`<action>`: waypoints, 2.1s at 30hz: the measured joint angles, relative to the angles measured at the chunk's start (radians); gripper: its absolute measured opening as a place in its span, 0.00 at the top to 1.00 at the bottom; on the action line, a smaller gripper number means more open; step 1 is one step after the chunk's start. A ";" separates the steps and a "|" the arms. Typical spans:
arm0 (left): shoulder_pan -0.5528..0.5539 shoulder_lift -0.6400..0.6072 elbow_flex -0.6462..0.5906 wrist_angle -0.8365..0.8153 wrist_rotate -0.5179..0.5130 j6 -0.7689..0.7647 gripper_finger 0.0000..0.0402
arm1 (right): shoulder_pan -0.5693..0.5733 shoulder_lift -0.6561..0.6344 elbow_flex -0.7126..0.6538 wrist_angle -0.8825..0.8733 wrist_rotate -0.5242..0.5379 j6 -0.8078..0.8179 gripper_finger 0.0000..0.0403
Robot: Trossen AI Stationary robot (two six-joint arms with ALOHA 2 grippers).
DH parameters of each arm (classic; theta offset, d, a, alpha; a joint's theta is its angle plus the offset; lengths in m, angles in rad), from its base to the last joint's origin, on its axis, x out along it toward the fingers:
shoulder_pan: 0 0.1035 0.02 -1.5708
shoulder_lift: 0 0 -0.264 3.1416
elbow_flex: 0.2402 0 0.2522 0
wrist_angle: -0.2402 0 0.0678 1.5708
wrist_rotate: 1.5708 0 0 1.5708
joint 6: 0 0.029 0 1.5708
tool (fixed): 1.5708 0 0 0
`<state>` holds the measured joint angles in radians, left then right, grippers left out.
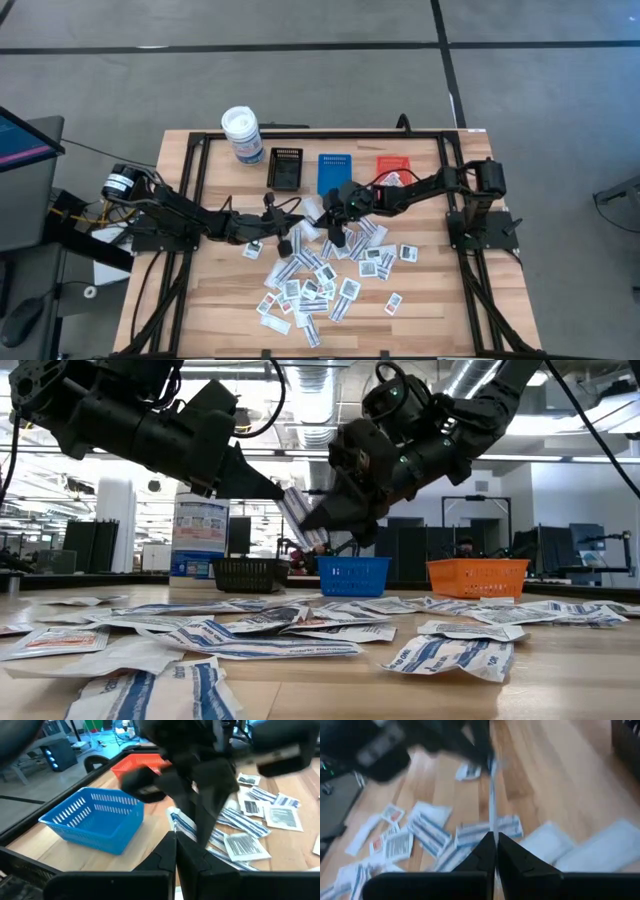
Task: Pick & Place First Aid Supplies
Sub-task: Put the blue bandage into the blue bin
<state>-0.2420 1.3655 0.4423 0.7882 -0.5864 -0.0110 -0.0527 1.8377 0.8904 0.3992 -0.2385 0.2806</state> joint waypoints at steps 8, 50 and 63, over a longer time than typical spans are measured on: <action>0.001 -0.001 0.001 0.009 -0.008 0.000 0.99 | 0.006 0.004 -0.004 -0.035 0.000 -0.041 0.98; 0.001 -0.002 0.001 0.021 0.039 -0.017 0.79 | -0.161 -0.255 0.007 -0.365 0.173 -0.026 1.00; 0.001 -0.001 0.001 0.024 0.041 -0.024 0.79 | -0.315 -0.146 0.007 -0.411 0.185 -0.028 0.97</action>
<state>-0.2413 1.3643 0.4431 0.8124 -0.5457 -0.0349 -0.3676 1.6921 0.8978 -0.0122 -0.0538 0.2521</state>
